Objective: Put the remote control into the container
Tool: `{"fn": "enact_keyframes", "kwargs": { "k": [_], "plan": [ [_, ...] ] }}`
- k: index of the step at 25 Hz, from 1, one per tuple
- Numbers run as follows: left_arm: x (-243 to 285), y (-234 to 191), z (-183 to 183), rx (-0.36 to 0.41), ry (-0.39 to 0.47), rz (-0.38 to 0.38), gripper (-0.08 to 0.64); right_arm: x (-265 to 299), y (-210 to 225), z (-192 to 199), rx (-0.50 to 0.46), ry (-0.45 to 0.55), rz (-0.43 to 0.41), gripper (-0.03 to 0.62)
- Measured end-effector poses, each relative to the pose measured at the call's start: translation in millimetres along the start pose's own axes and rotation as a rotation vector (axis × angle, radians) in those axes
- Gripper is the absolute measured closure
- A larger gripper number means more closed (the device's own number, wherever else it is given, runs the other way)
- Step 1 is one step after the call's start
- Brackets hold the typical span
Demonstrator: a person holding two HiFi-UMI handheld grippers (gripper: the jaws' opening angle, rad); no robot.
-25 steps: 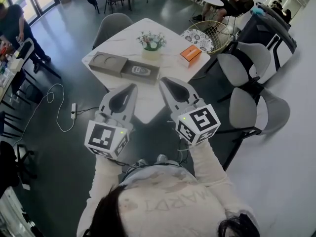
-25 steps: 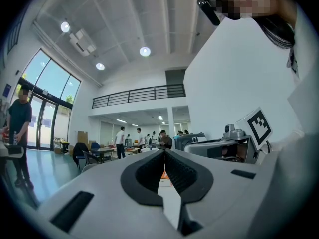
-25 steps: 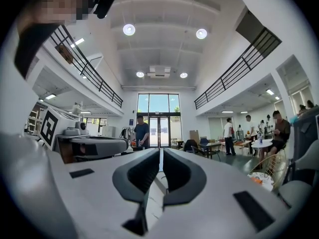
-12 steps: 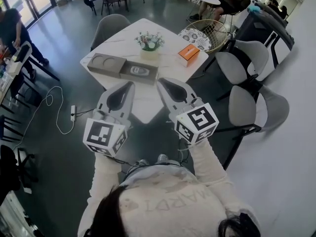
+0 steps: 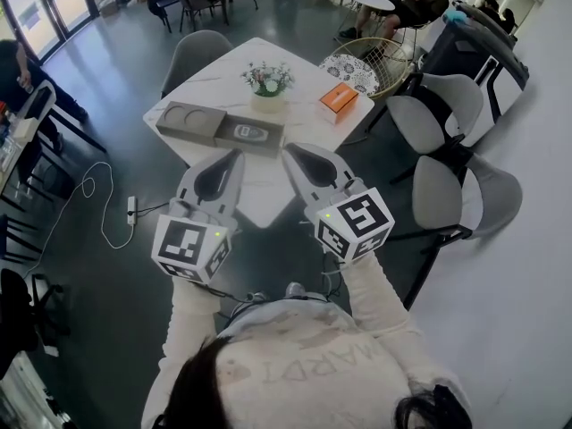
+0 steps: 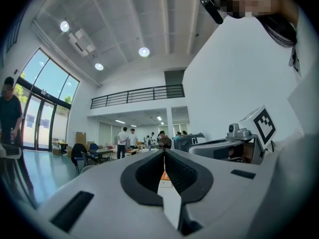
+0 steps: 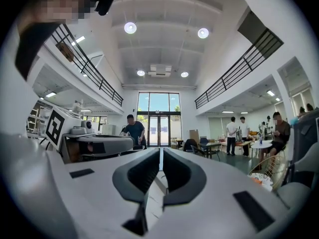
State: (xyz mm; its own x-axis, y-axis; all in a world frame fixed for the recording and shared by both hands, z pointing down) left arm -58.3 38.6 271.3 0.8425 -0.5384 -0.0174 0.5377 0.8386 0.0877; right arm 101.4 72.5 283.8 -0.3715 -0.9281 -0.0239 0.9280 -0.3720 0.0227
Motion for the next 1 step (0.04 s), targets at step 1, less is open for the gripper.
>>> {"fn": "enact_keyframes", "kwargs": {
  "k": [1],
  "plan": [
    [0.0,-0.1,0.3,0.000,0.000,0.000,0.546,0.0,-0.2,0.2,0.000,0.000,0.000,0.561]
  ]
}}
Point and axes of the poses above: the fingertips, and each gripper's own axes: x forward along the fingers, y to its right, z out of its underside, the point moved 7 cm from there along -x, backward along the fingers, and after that the axes turned 3 degrees about z, right-handed, at the moved point
